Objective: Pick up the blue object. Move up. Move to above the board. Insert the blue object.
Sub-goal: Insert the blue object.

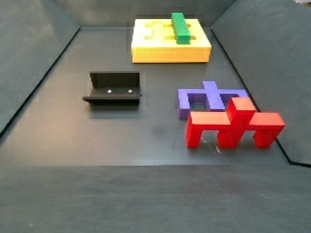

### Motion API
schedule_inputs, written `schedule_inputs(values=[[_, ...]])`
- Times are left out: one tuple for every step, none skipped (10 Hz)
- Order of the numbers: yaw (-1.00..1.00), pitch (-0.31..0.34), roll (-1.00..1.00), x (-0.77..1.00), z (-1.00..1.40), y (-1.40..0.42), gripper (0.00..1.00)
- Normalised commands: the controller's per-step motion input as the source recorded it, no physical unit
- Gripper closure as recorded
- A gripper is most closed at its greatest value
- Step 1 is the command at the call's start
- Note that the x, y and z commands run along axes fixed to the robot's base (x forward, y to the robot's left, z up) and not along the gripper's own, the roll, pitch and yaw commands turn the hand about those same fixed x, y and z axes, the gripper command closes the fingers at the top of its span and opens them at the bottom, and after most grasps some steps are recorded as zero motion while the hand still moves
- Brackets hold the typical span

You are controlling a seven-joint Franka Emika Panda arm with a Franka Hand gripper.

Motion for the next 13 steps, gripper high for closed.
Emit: schedule_inputs(values=[[0.0, 0.036, 0.19, 0.25, -0.88, -0.06, 1.0], [0.0, 0.0, 0.15, 0.35, -0.98, -0.07, 1.0], [0.0, 0.0, 0.11, 0.36, -1.0, -0.12, 1.0], [0.0, 0.0, 0.1, 0.34, -1.0, -0.14, 1.0], [0.0, 0.0, 0.12, 0.31, -1.0, -0.12, 1.0], [0.03, 0.0, 0.14, 0.26, -1.0, -0.13, 1.0], [0.04, 0.0, 0.18, 0.16, -0.98, -0.14, 1.0], [0.04, 0.0, 0.19, 0.02, -0.99, -0.16, 1.0], [0.02, -0.003, 0.21, 0.0, -0.97, -0.17, 1.0], [0.0, -0.004, 0.23, 0.0, -0.93, -0.18, 1.0], [0.0, -0.007, 0.23, 0.0, -0.94, -0.19, 1.0], [0.0, -0.024, 0.23, 0.0, -0.91, -0.19, 1.0], [0.0, -0.061, 0.21, 0.0, -0.82, -0.2, 1.0]])
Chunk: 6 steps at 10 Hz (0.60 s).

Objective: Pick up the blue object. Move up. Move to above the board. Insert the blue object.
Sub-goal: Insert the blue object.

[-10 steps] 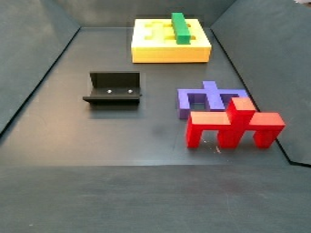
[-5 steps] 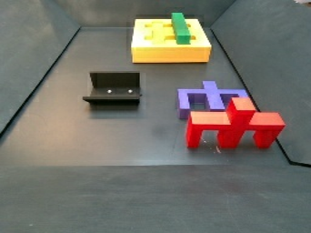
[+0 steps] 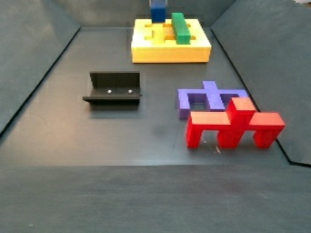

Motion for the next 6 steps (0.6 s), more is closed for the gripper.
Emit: schedule_inputs(values=[[0.0, -0.091, 0.07, 0.06, -0.69, -0.12, 1.0], [0.0, -0.139, 0.0, 0.06, -0.67, -0.05, 1.0], [0.0, -0.174, 0.0, 0.0, -0.57, -0.01, 1.0], [0.0, -0.204, -0.05, -0.05, -0.4, 0.0, 1.0], [0.0, -0.166, -0.1, -0.05, -0.27, 0.0, 1.0], [0.0, -0.13, -0.06, -0.03, -0.18, 0.0, 1.0]])
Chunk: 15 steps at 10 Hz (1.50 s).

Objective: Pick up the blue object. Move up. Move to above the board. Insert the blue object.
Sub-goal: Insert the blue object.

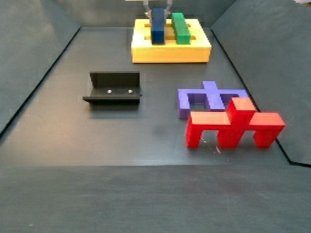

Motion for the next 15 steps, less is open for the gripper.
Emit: schedule_inputs(values=[[0.09, -0.066, 0.01, 0.0, -0.11, -0.09, 1.0], [0.17, 0.0, 0.13, 0.0, -0.17, -0.09, 1.0], [0.14, 0.0, 0.12, 0.0, -0.2, -0.04, 1.0], [0.1, -0.013, 0.09, 0.0, -0.21, 0.0, 1.0], [0.06, -0.017, 0.03, 0.0, -0.19, -0.01, 1.0], [0.0, 0.0, 0.0, 0.02, -0.13, -0.07, 1.0], [0.0, 0.0, 0.04, 0.05, -0.13, -0.11, 1.0], [0.0, 0.0, 0.06, 0.12, -0.12, -0.13, 1.0], [-0.01, 0.0, 0.04, 0.19, -0.16, -0.13, 1.0], [-0.02, 0.0, 0.04, 0.1, -0.2, -0.07, 1.0], [-0.01, 0.0, 0.03, 0.08, -0.21, -0.04, 1.0], [-0.01, 0.0, 0.0, 0.1, -0.21, -0.02, 1.0], [0.0, 0.0, 0.06, 0.05, -0.24, 0.0, 1.0], [0.0, 0.05, 0.1, 0.15, -0.17, 0.05, 1.0], [0.0, 0.079, 0.12, 0.12, -0.16, 0.11, 1.0]])
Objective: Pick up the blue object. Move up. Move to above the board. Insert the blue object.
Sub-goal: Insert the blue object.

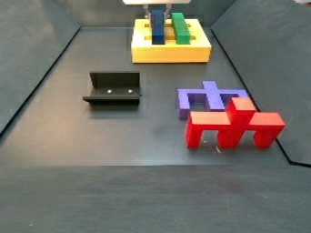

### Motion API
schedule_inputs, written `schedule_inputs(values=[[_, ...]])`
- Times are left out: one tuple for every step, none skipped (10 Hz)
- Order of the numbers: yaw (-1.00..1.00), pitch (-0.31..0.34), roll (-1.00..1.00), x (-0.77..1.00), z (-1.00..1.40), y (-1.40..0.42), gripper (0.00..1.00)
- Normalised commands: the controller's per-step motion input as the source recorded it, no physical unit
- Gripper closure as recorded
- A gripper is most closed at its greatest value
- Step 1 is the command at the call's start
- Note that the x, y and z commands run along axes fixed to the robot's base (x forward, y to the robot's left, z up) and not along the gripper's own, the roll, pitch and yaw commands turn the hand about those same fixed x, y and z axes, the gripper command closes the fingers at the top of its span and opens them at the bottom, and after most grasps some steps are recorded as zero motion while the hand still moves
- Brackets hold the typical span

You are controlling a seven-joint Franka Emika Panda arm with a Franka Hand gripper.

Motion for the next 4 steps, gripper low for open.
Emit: schedule_inputs(values=[[0.0, 0.103, 0.15, 0.18, -0.16, 0.07, 1.0], [0.02, 0.12, 0.19, 0.2, -0.15, 0.08, 1.0], [0.0, 0.034, 0.05, 0.06, -0.1, 0.0, 1.0], [0.0, 0.0, 0.0, 0.0, 0.0, 0.0, 1.0]])
